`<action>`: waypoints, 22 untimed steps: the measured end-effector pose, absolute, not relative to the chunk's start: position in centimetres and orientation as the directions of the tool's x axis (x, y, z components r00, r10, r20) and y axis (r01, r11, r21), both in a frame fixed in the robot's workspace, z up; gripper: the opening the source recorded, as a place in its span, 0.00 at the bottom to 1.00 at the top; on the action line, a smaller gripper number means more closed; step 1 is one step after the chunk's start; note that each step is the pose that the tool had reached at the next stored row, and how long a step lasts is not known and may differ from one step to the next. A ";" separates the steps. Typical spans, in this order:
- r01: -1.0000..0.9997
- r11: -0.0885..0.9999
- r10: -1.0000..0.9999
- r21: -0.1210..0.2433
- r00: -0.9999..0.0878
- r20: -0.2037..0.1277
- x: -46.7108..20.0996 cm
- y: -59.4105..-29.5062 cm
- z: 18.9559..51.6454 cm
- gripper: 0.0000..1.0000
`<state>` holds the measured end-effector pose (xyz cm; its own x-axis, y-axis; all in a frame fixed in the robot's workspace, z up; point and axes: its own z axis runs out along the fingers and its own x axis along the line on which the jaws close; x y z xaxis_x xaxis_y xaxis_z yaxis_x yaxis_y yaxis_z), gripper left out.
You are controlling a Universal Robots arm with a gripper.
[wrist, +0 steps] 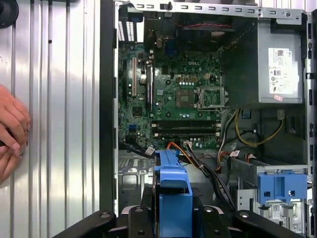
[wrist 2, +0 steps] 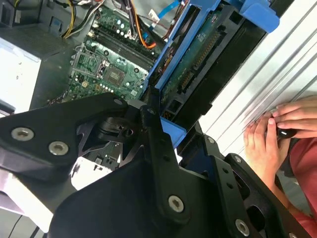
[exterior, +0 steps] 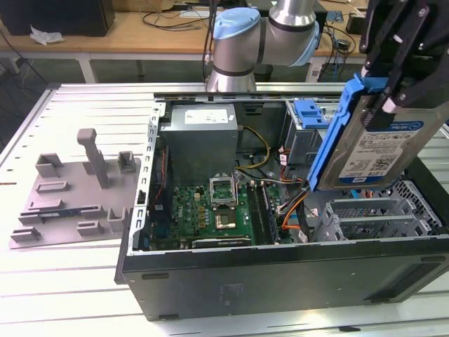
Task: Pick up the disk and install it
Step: 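Insert the disk into the insertion slot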
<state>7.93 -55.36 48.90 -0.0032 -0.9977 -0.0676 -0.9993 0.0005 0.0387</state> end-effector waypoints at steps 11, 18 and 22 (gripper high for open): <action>-0.999 0.001 -0.998 0.040 -0.003 -0.070 11.2 -55.7 48.9 0.37; -0.999 0.001 -0.998 0.040 -0.004 -0.070 11.8 -55.8 48.8 0.37; -0.999 0.001 -0.998 0.040 -0.004 -0.070 11.8 -55.8 48.7 0.37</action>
